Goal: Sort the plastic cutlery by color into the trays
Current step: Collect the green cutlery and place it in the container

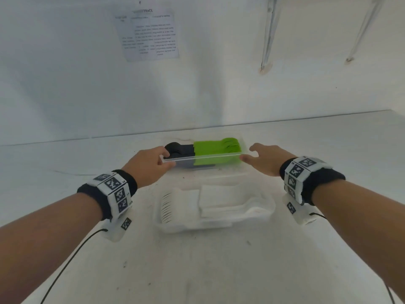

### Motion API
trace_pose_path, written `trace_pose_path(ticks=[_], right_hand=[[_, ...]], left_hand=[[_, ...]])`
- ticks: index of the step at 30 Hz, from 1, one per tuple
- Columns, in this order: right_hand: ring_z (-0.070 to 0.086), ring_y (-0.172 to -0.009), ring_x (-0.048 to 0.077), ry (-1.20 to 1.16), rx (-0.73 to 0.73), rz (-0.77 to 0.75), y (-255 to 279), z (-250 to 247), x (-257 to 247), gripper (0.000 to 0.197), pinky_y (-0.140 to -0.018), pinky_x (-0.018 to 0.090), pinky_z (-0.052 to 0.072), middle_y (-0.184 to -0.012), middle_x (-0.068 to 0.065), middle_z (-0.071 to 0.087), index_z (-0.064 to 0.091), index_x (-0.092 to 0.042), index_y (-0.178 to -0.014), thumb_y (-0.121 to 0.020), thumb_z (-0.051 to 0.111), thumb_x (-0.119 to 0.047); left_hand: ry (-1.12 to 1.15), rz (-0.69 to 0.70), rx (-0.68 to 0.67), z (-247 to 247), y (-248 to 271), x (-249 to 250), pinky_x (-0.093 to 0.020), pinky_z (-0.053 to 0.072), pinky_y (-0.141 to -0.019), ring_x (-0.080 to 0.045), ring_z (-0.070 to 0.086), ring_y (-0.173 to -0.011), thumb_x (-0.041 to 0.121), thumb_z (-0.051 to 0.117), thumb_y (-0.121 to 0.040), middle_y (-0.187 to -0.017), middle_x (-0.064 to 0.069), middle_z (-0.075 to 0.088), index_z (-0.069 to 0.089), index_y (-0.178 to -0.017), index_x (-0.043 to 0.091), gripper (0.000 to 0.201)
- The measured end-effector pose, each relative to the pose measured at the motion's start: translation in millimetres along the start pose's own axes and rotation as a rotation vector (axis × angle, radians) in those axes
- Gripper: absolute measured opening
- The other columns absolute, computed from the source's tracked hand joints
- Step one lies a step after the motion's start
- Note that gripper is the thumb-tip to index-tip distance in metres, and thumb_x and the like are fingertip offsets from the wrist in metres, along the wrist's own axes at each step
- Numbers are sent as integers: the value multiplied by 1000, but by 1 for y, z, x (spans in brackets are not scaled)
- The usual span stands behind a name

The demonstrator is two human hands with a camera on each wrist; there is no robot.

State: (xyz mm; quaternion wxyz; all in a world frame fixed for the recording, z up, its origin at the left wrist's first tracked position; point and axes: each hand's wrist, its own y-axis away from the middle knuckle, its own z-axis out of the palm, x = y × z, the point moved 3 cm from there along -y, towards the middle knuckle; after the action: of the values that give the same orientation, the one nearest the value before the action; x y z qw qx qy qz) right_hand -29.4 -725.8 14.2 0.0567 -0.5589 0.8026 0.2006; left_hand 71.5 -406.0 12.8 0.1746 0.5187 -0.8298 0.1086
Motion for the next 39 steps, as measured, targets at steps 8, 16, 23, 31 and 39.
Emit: trace_pose_path(ticks=[8, 16, 23, 31, 39], right_hand=[[52, -128, 38, -55, -31, 165, 50, 51, 13, 48, -104, 44, 40, -146, 19, 51, 38, -17, -148, -107, 31, -41], [56, -112, 36, -242, 136, 238, 72, 81, 16, 37, -97, 43, 44, -129, 21, 59, 48, -5, -128, -108, 26, -25], [57, -114, 36, -244, 183, 208, 56, 80, 11, 35, -100, 45, 45, -127, 17, 61, 51, -9, -127, -107, 27, -25], [58, -109, 38, -244, 205, 156, 6, 76, -5, 30, -92, 44, 46, -121, 20, 61, 50, -7, -120, -105, 29, -24], [54, -115, 41, -181, 188, 148, 2, 72, -7, 33, -97, 46, 44, -126, 20, 55, 51, -6, -124, -105, 30, -23]], left_hand=[[38, -177, -193, 30, 66, -37, -37, 55, -87, -17, 69, -82, 65, 44, -98, -100, 1, 69, 56, -113, 23, 46], [219, -153, -288, 44, 95, -22, -37, 60, -79, -28, 73, -79, 29, 40, -108, -95, -11, 67, 53, -102, 11, 24], [183, -213, -280, 45, 72, -24, -33, 56, -74, -28, 70, -79, 18, 47, -105, -95, -12, 65, 52, -103, 6, 13], [259, -344, -171, 38, 32, -34, -50, 64, -72, -36, 75, -75, 18, 37, -106, -92, -24, 71, 53, -111, -3, 27], [240, -357, -152, 33, 32, -29, -44, 64, -72, -38, 73, -83, 15, 42, -106, -93, -20, 66, 54, -107, -2, 20]])
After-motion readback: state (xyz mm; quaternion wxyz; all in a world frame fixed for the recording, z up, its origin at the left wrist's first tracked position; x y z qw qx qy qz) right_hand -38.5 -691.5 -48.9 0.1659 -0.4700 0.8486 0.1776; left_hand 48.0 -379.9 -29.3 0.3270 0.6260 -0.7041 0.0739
